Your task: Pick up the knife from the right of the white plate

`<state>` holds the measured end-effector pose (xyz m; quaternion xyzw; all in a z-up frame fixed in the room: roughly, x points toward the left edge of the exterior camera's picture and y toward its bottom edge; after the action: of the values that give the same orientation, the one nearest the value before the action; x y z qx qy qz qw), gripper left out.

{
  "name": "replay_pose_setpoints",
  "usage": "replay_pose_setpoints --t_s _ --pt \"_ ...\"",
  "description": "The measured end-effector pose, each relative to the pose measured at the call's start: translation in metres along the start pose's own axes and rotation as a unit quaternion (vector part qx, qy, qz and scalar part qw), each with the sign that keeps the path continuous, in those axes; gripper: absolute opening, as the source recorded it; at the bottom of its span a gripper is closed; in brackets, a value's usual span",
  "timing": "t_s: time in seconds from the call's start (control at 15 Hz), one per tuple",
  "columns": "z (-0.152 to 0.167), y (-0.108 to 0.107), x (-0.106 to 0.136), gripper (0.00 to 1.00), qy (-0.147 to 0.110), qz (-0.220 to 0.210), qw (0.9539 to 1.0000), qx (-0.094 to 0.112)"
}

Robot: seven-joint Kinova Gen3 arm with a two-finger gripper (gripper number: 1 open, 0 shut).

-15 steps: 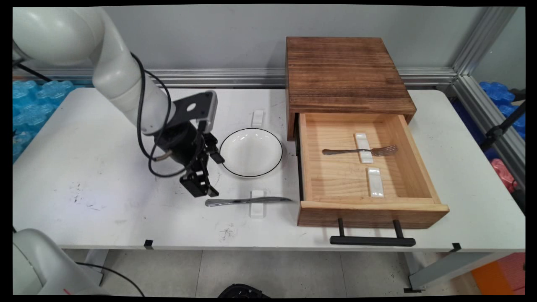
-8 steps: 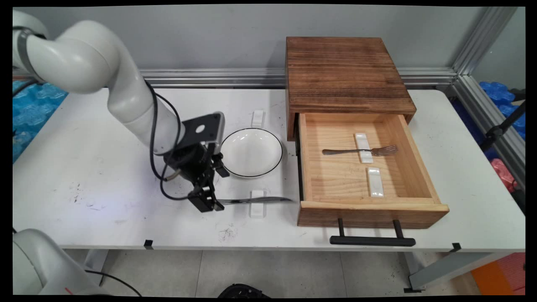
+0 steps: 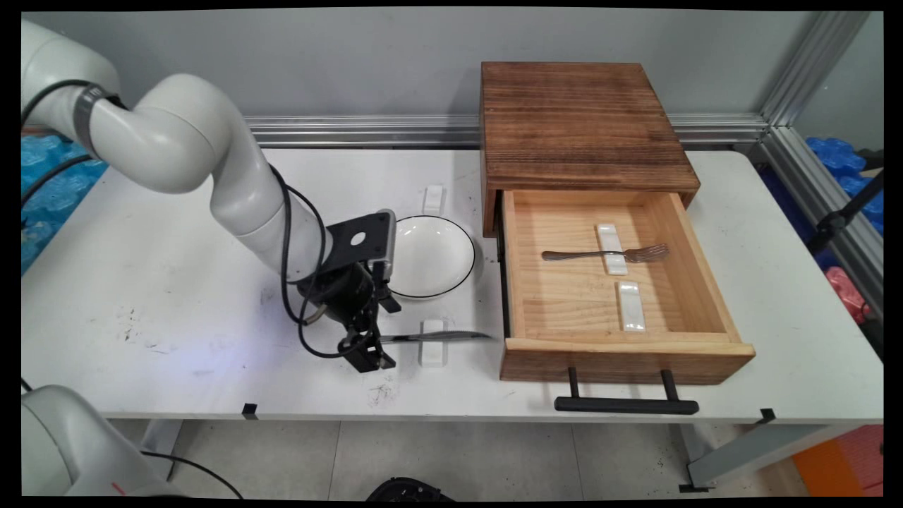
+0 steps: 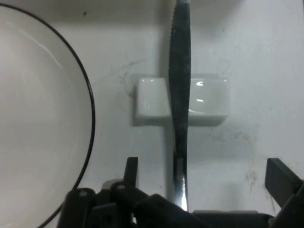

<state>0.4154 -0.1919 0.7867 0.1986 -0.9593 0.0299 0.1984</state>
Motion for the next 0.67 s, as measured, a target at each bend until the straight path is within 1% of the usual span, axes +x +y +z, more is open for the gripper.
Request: replay_pose_setpoints --t_s 0.53,0.6,0.67 --pt "0.015 0.000 0.006 1.00 0.003 -0.009 0.9999 0.007" --pt "0.016 -0.001 0.006 0.00 0.003 -0.009 0.9999 0.007" --pt "0.017 -0.001 0.007 0.00 0.003 -0.009 0.9999 0.008"
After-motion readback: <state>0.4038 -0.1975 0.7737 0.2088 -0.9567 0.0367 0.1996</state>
